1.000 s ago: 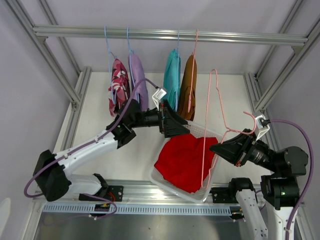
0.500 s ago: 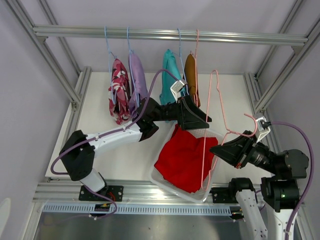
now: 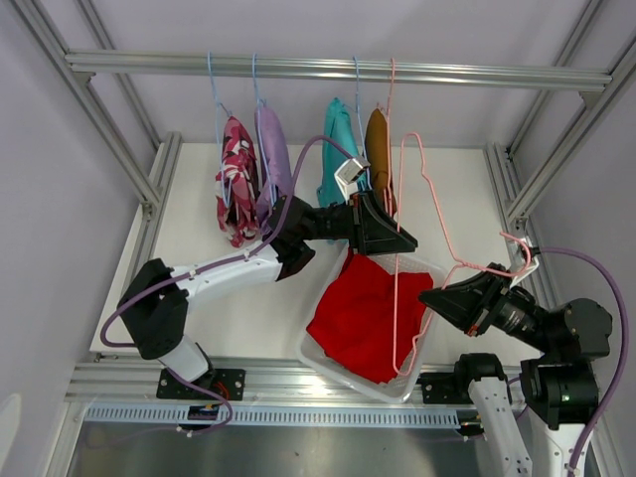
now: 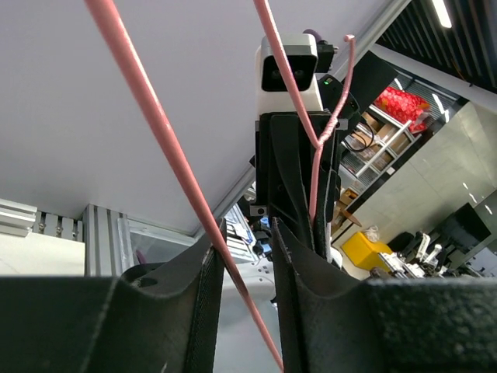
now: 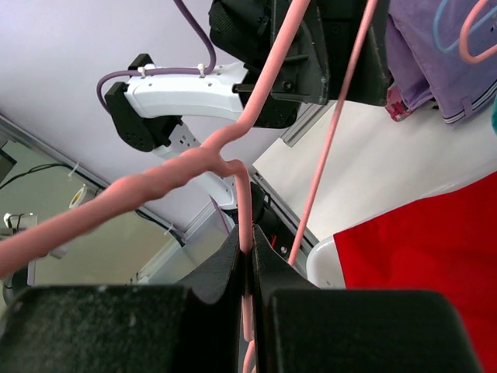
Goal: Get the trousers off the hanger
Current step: Place the hanger at the clothesline.
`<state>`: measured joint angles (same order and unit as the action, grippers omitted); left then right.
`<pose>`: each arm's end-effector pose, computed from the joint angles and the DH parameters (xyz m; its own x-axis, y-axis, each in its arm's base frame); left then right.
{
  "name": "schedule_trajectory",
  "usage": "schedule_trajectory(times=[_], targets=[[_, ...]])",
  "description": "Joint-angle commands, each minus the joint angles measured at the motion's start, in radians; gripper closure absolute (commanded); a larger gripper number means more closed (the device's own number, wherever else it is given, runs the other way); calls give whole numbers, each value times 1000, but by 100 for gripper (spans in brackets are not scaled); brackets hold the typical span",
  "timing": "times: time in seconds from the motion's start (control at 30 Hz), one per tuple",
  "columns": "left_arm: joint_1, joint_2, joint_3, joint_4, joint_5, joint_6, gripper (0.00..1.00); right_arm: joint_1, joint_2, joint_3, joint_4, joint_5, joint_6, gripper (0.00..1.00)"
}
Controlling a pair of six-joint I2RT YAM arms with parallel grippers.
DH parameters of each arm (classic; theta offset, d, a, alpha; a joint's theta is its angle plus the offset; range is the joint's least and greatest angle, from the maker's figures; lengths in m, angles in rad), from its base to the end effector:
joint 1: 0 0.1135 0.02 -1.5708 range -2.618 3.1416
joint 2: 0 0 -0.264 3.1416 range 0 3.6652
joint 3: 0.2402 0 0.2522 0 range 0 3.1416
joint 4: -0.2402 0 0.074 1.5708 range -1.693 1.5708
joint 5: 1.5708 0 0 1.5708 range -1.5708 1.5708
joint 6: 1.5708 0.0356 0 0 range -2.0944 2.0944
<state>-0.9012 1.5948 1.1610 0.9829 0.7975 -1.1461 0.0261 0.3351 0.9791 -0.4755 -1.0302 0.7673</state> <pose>0.2023 -0.2966 0.3805 -0.7107 -0.1275 -0.6918 0.6769 -0.3914 -0.6233 0.0208 0.0311 0.4109 -0.4752 0.3450 -0.8094 -0.7342 0.3514 0.5809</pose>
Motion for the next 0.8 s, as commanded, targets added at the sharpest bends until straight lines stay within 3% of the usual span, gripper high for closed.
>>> schedule_trajectory(times=[0.0, 0.33, 0.47, 0.77], targets=[[-8, -44, 0, 102, 28, -7, 67, -8, -7, 35, -40, 35, -6, 100], [-11, -104, -84, 106, 11, 26, 71, -17, 1, 67, -86, 134, -16, 100], [-11, -124, -110, 102, 6, 39, 78, -17, 4, 61, -63, 125, -2, 100], [-19, -70, -60, 201, 23, -53, 80, -17, -8, 21, -17, 70, 36, 100]])
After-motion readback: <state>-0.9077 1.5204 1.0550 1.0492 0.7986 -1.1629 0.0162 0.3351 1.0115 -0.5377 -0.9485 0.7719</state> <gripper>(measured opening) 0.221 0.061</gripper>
